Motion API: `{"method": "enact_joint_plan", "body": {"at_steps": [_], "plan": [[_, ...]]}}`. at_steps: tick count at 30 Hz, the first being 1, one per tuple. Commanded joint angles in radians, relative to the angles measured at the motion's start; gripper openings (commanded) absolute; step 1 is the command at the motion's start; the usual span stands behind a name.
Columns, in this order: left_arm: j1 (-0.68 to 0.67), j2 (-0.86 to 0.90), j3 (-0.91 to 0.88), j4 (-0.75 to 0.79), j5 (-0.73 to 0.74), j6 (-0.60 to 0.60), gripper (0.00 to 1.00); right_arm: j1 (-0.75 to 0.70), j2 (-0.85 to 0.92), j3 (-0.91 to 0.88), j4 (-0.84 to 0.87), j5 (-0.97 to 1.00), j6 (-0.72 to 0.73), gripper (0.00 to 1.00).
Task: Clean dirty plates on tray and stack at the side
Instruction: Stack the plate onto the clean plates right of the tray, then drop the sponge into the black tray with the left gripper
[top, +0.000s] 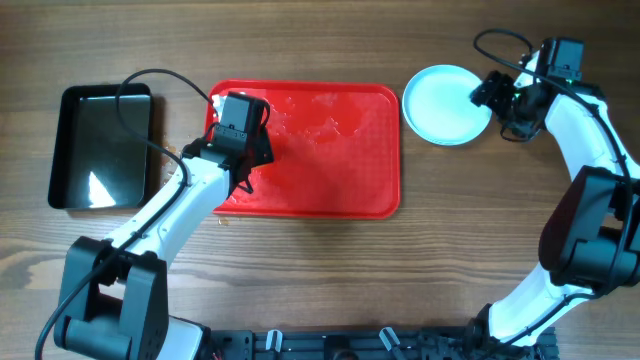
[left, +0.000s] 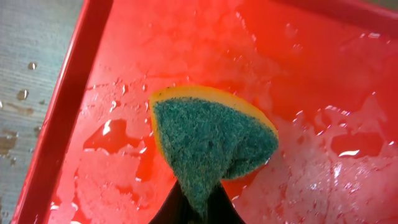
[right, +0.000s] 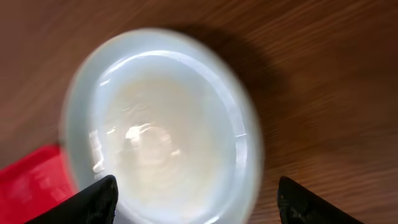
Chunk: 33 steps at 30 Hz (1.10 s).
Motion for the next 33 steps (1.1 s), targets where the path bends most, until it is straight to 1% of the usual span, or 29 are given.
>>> {"method": "enact_joint_plan", "body": {"at_steps": [1, 2, 4, 5, 8, 10, 12, 16, 20, 26, 28, 29, 31, 32, 33], "plan": [[0.009, 0.006, -0.006, 0.055, -0.047, -0.002, 0.04, 0.065, -0.023, -0.01, 0.007, -0.2, 0.0, 0.88], [0.017, 0.006, -0.006, 0.072, -0.078, -0.003, 0.04, 0.084, -0.023, -0.01, 0.006, -0.2, -0.001, 0.9], [0.049, 0.006, -0.006, 0.102, -0.133, -0.003, 0.04, 0.147, -0.023, -0.01, 0.005, -0.196, -0.007, 0.99], [0.072, 0.006, -0.006, 0.116, -0.143, -0.003, 0.04, 0.176, -0.023, -0.01, 0.008, -0.196, -0.02, 1.0], [0.17, 0.006, -0.006, 0.154, -0.142, -0.003, 0.04, 0.265, -0.023, -0.01, 0.019, -0.175, -0.037, 1.0], [0.286, 0.014, -0.006, 0.198, -0.141, -0.003, 0.04, 0.366, -0.023, -0.01, 0.04, -0.134, -0.037, 1.0], [0.356, 0.021, -0.006, 0.218, -0.133, -0.003, 0.04, 0.422, -0.023, -0.01, 0.06, -0.122, -0.037, 1.0], [0.492, 0.035, -0.006, 0.224, -0.09, -0.003, 0.04, 0.537, -0.023, -0.01, 0.114, -0.119, -0.037, 1.0], [0.594, 0.056, -0.006, 0.218, -0.024, -0.003, 0.04, 0.627, -0.023, -0.01, 0.166, -0.079, -0.037, 1.0], [0.694, 0.077, -0.006, 0.205, -0.02, -0.003, 0.07, 0.695, -0.023, -0.01, 0.192, -0.064, -0.035, 1.0], [0.713, 0.077, -0.006, 0.206, -0.02, -0.003, 0.13, 0.697, -0.023, -0.01, 0.192, -0.064, -0.027, 1.0], [0.719, 0.076, -0.006, 0.206, -0.02, -0.003, 0.2, 0.697, -0.023, -0.01, 0.191, -0.064, -0.026, 1.0], [0.727, 0.076, -0.006, 0.203, -0.016, -0.003, 0.42, 0.697, -0.023, -0.01, 0.191, -0.064, -0.026, 1.0], [0.727, 0.076, -0.006, 0.2, -0.017, -0.003, 0.49, 0.697, -0.023, -0.01, 0.192, -0.064, -0.026, 1.0], [0.727, 0.076, -0.006, 0.198, -0.017, -0.003, 0.52, 0.697, -0.023, -0.009, 0.192, -0.064, -0.026, 1.0]]}}
